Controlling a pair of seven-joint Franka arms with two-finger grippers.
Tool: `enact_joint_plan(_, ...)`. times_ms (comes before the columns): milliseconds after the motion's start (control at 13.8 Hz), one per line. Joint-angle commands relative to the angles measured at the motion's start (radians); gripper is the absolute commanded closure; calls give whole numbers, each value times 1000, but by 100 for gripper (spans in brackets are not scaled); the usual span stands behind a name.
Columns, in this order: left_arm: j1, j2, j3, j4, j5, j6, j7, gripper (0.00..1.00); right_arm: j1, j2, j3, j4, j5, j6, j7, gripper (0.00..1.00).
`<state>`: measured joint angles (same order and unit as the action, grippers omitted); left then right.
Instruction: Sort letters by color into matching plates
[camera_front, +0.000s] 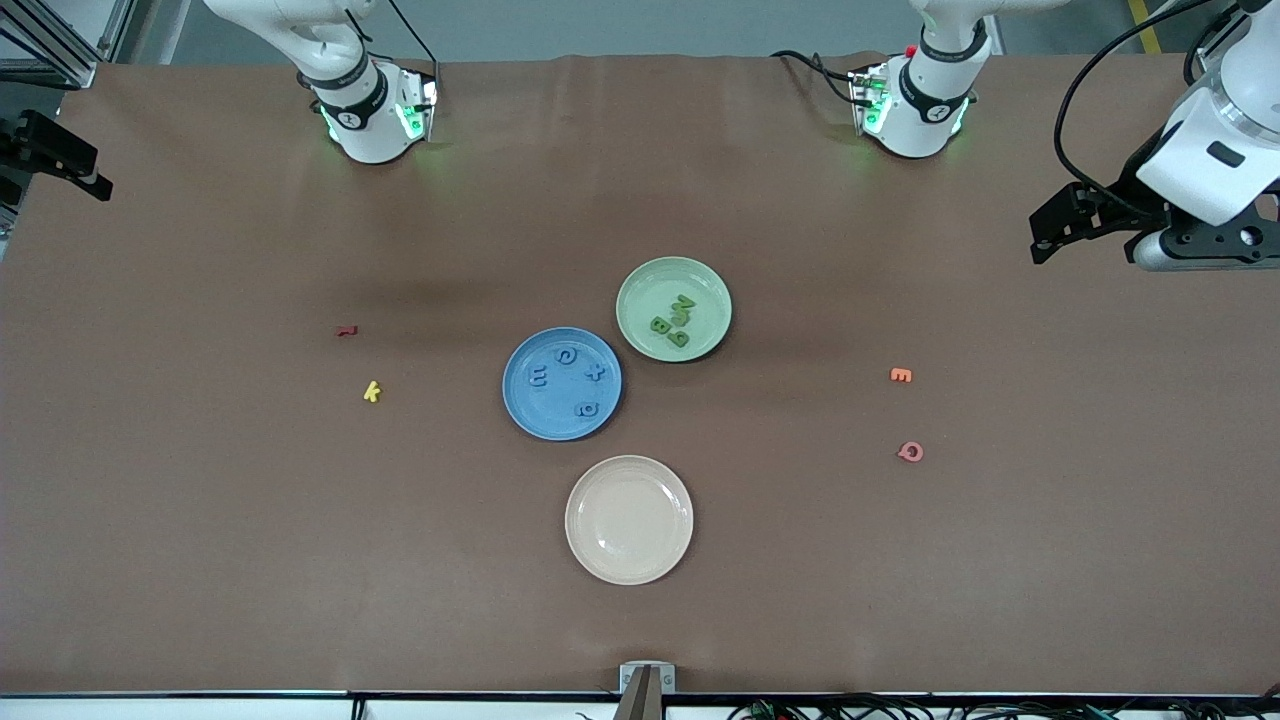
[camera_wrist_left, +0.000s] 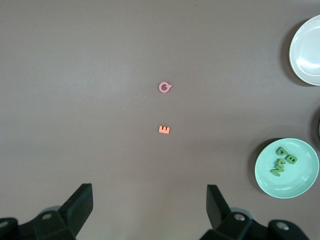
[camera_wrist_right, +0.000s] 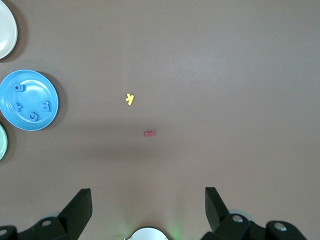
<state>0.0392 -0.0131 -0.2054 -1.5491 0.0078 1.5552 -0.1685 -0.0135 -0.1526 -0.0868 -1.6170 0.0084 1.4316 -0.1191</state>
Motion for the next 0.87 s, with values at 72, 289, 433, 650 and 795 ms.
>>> enact_joint_plan(72,8,-8,-2,-9,-17,9,-46,0,1,-24,-1,-18,-22,0,1,0)
enact_joint_plan(289,8,-7,-2,-11,-17,9,-49,0,1,-24,-1,-20,-22,-4,18,0)
enact_joint_plan(433,7,-4,-2,-11,-15,8,-62,0,1,-24,-1,-20,-21,-8,27,0)
enact_joint_plan(650,7,2,-2,-11,-15,8,-71,0,1,-24,-1,-20,-13,-10,27,0)
enact_joint_plan(795,7,2,-2,-11,-14,8,-86,0,0,-22,-2,-18,-8,-16,27,0)
